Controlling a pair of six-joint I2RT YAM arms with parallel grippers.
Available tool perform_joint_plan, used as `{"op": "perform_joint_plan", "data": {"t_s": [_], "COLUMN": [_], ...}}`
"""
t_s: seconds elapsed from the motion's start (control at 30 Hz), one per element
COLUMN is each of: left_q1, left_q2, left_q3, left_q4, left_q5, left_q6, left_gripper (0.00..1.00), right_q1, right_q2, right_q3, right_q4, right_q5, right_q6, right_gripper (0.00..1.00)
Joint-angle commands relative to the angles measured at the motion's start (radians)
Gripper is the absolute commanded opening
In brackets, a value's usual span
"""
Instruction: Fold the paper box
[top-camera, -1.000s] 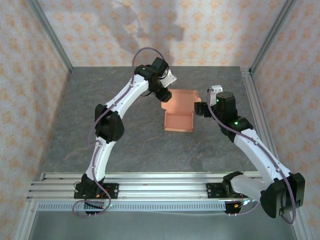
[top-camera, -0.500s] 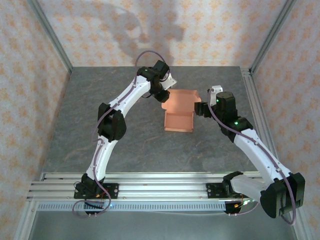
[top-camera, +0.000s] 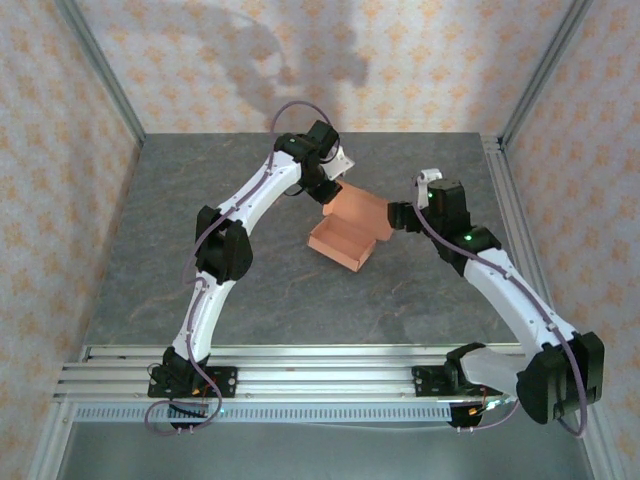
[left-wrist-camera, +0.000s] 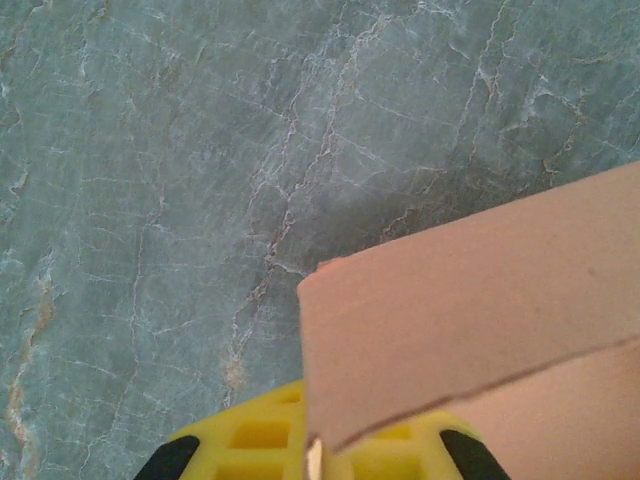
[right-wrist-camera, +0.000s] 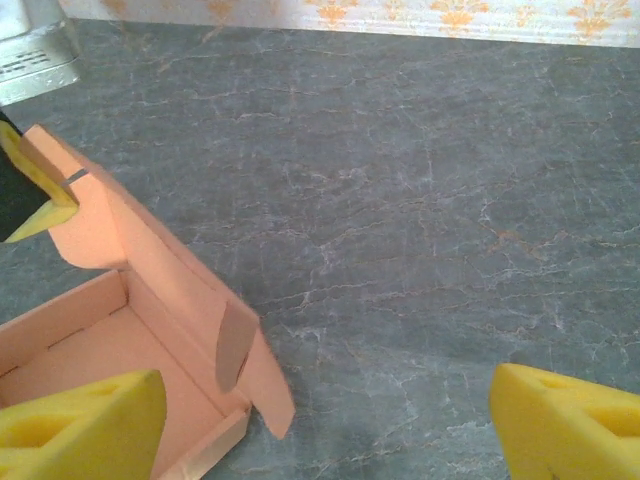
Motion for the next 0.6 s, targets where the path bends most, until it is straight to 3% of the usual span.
{"op": "perform_joint_plan", "data": {"t_s": [0.0,0.3,0.57], "left_q1": [0.011,0.012,0.012], "left_q2": [-0.058,-0.189,-0.286], "left_q3": [-0.045,-0.248,-0.341], "left_q4": [-0.007,0.114,0.161], "left_q5": [0.004,0.031,0.051], "left_q6": [0.013,-0.063,-0.100], "left_gripper": [0.00,0.00,0.00], "right_q1": [-0.036,-0.063,-0.050], "right_q2": [0.042,0.111,0.152], "right_q3": [0.072,0.136,0.190], "right_q4": [-0.040,-0.049,-0.149], "right_q5": [-0.011,-0.282,-0.355], "right_q6": [-0.018,-0.186,-0.298], "right_gripper": [0.83,0.83,0.83]}}
